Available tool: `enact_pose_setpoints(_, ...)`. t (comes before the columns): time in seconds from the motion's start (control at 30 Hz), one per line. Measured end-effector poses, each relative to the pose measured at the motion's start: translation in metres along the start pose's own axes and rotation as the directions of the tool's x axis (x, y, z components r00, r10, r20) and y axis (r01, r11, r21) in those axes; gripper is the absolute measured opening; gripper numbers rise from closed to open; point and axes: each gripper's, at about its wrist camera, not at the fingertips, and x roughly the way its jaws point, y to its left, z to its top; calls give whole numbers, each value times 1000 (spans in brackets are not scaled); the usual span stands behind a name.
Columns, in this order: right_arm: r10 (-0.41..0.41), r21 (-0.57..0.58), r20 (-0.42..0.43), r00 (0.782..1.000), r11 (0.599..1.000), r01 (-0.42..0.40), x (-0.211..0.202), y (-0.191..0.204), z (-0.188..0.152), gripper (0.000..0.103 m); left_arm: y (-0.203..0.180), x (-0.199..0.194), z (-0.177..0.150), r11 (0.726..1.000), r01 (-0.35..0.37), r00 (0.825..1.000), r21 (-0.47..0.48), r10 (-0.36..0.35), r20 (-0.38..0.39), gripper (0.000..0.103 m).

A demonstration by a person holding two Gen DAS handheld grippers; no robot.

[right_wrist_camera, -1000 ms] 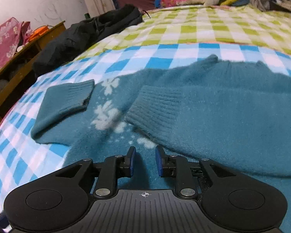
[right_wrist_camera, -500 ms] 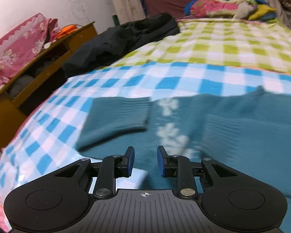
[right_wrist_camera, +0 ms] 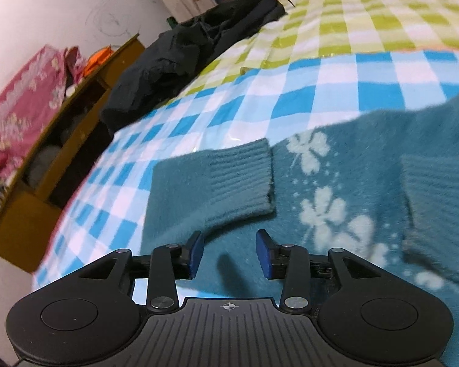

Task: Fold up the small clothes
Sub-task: 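Grasp the sweater's side edge with the right gripper and fold it inward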

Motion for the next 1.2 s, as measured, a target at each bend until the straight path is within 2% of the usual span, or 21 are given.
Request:
enact_pose_setpoints(0.17,34,69,27,999,997,-36,9,-2,6,43,3,0,0,1000,-7,1000,-8,7,9,103)
enact_pose_setpoints(0.43,19,178,60,998,984,-30,24,-7,7,43,5,-2,-1,1000,-13,1000,-10,13,16,103)
enact_pose_setpoints(0.63,3,186,87,996,982,-19,31,-6,8,43,6,-1,-2,1000,-13,1000,-15,13,13,103)
enact_pose_setpoints(0.67,-3,185,89,996,983,-14,32,-6,8,41,6,-1,-2,1000,-13,1000,-15,13,14,103)
enact_pose_setpoints(0.73,-29,175,99,995,984,11,34,-4,8,24,6,-2,-2,1000,-13,1000,-12,13,14,103)
enact_pose_setpoints(0.8,-61,147,94,994,988,47,35,-2,9,15,5,-1,-3,1000,-15,1000,-8,15,15,103)
enact_pose_setpoints(0.87,-67,124,95,993,991,55,31,-2,9,11,5,-1,-3,1000,-19,1000,-1,19,17,103)
enact_pose_setpoints(1.03,-49,76,152,987,996,38,2,-1,18,9,3,-6,-2,1000,-21,999,16,20,44,103)
enact_pose_setpoints(1.2,-66,55,241,968,997,54,-54,-16,38,9,-7,-13,-2,999,-5,997,37,2,77,103)
